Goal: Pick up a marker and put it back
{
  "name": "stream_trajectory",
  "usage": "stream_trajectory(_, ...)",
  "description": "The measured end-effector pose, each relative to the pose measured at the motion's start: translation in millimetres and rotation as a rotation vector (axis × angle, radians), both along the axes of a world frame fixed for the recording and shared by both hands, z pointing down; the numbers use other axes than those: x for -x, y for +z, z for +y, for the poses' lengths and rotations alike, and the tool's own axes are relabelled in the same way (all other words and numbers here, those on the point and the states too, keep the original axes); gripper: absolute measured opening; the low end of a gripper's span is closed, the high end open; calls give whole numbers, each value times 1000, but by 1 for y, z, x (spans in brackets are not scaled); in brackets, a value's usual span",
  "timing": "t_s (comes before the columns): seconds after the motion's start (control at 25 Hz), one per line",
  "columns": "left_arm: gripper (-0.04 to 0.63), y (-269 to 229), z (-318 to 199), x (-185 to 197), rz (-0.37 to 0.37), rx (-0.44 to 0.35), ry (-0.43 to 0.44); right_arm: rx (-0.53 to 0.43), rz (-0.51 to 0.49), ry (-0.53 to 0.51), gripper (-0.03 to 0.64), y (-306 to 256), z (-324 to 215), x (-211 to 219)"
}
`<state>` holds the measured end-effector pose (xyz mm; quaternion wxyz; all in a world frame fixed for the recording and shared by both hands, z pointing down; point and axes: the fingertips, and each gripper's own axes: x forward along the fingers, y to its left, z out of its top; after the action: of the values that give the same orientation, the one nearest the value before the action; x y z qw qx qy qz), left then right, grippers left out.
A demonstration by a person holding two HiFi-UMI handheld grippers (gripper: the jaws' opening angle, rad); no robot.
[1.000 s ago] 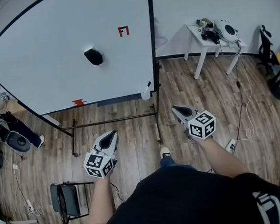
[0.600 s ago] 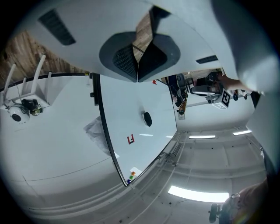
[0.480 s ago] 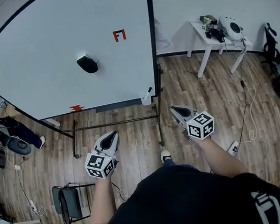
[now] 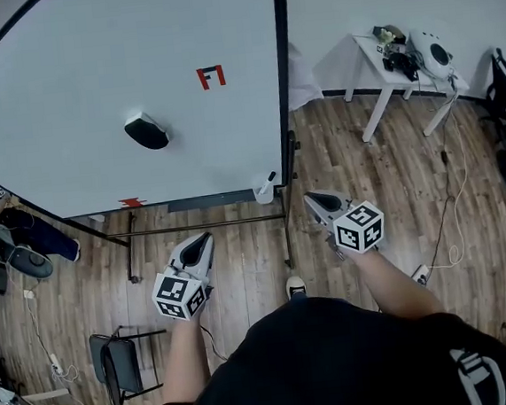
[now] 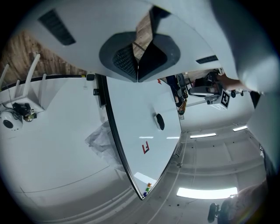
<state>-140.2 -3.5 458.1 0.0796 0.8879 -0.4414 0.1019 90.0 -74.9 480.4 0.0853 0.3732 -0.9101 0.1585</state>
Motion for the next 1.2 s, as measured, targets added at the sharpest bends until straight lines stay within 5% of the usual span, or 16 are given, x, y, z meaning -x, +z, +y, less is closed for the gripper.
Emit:
stream_trajectory(0.68,26,-2,-88,-19,-24,20,-78,15,-22,-120,-2,9,-91,-3)
stream_trajectory(1.2,26,1,-118,-37,-14,26,-107,30,-5,-195,-2,19,-107,-5)
